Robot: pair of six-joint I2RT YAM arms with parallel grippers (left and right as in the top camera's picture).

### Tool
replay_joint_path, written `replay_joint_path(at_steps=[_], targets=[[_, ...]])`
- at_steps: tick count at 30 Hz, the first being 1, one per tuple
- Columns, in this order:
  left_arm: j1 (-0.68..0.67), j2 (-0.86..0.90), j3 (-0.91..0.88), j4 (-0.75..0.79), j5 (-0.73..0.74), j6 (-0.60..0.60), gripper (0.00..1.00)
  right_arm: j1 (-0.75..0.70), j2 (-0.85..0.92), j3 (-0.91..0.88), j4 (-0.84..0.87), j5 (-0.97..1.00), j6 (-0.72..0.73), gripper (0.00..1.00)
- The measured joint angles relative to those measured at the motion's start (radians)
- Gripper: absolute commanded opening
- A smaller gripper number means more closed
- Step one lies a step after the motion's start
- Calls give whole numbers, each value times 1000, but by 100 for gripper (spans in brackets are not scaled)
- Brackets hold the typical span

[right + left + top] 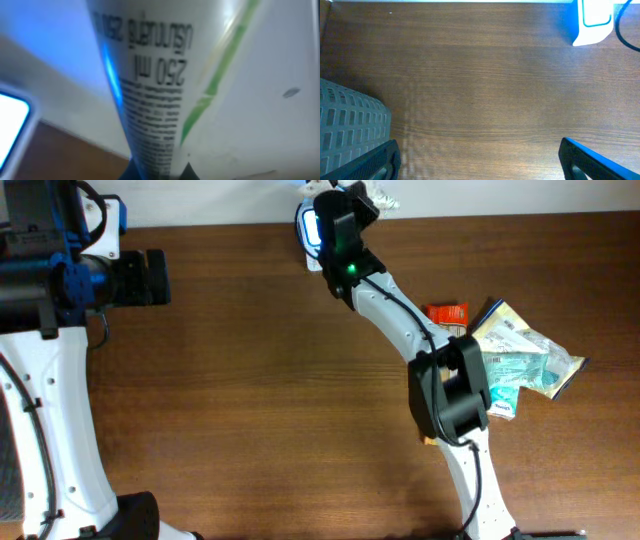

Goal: Scan the item barcode
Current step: 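Hold the tube barcode against the scanner window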

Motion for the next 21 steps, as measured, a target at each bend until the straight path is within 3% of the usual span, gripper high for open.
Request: replay_joint_path(at_steps=[3,8,21], targets=[[0,0,0,0,0,0,99,-4,82,-1,206,-5,-142,4],[0,0,0,0,0,0,99,0,180,-1,207,-88,-223,4],[0,0,0,0,0,0,99,0,185,-1,209,-98,-238,4]])
